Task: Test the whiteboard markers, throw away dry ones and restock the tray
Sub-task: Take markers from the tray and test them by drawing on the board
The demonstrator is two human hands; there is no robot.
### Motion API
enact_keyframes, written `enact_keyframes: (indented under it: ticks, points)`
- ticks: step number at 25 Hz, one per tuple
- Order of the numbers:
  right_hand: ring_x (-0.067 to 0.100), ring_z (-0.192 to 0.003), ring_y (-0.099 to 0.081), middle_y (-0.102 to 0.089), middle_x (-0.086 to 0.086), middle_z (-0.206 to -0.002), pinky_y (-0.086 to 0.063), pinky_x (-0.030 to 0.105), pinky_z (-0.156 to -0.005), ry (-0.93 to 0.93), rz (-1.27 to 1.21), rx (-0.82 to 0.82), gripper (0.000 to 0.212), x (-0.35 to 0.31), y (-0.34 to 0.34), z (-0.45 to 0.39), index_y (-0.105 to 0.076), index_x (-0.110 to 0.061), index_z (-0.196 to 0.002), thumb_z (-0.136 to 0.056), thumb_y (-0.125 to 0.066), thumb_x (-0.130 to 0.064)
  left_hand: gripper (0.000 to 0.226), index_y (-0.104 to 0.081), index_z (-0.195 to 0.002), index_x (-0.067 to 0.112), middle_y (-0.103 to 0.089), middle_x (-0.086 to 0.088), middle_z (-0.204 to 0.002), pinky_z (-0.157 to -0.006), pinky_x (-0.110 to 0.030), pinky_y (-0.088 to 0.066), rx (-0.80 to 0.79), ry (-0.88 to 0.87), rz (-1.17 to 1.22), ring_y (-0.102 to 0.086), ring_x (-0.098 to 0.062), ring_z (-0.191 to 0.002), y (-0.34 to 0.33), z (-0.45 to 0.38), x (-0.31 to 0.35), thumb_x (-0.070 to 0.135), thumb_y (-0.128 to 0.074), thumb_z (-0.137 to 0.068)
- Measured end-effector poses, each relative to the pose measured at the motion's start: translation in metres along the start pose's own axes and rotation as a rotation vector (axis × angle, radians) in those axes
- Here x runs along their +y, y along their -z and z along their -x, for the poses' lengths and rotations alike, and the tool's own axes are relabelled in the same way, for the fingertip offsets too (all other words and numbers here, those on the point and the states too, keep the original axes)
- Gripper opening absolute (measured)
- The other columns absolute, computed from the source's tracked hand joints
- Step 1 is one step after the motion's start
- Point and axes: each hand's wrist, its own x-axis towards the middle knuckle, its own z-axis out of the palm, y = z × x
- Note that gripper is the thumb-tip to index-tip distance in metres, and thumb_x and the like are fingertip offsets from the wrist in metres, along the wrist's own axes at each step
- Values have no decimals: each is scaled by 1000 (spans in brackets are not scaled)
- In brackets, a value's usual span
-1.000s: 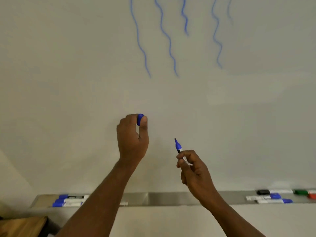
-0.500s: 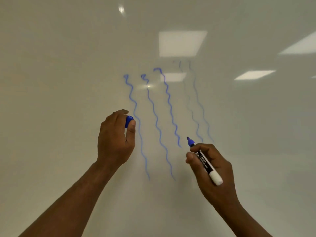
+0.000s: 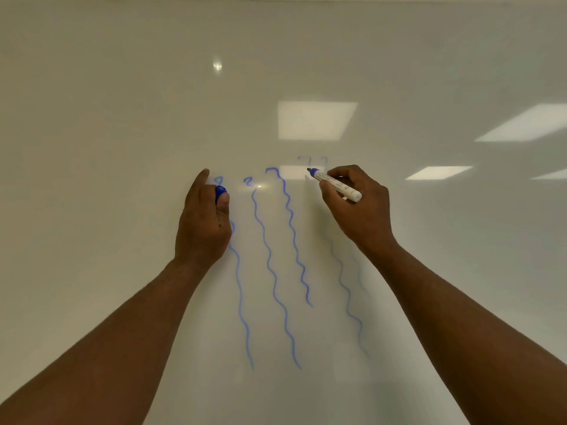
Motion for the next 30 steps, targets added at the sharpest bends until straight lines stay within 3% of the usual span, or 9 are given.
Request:
enact_keyframes:
  ticks: [3,6,9,16,21,25,30]
  points:
    - [6,-67,-61,-67,-15,-76,-49,24,-61,18,51,-10,13,4,-12,-13,-67,-26,-95,-86,-67,-35,41,-38,-141,11,-39,-3,-151,-102,-19,-28,10,36,33,-39,-17,-135,0,3,-2,22,-42,-102]
    - [6,-64,-60,-67,-14,-75,-46,23,-58,23,90,-67,13,4,-20,-16,-66,-28,-95,-86,-64,-38,49,-32,-148,14,-43,0,-148,-97,-10,-27,21,72,50,-41,-11,-129,0,3,-3,26,-42,-101]
    - [8,-63,-59,-65,-11,-70,-45,26,-56,49,167,-76,16,2,-24,-17,-65,-27,-92,-85,-61,-41,48,-32,-148,15,-43,-1,-148,-100,-11,-27,21,60,49,-41,-12,-132,2,3,-5,26,-40,-102]
    - [9,-56,-58,-63,-7,-62,-44,25,-53,-72,55,7,8,14,-3,47,-67,-21,-76,-80,-70,-27,48,-33,-148,13,-43,-3,-149,-103,-14,-27,23,32,29,-41,-16,-134,1,3,-9,27,-39,-102]
    - [8,-52,-57,-63,-10,-61,-41,19,-50,-195,13,-11,8,24,18,109,-67,-24,-77,-80,-72,-19,48,-34,-147,11,-44,-5,-148,-100,-6,-24,28,17,17,-43,-17,-132,1,4,-10,25,-40,-102]
    - [9,-49,-55,-63,-9,-60,-39,17,-47,-285,24,-37,11,32,35,156,-68,-26,-77,-80,-73,-17,48,-34,-147,9,-44,-8,-147,-101,-7,-24,35,3,9,-43,-19,-132,0,3,-11,26,-40,-102]
    - [11,-50,-55,-63,-10,-60,-42,22,-48,-425,103,-65,13,38,58,212,-66,-30,-75,-78,-74,-20,50,-34,-147,6,-44,-9,-148,-100,3,-19,11,8,14,-42,-18,-133,0,4,-11,27,-38,-102]
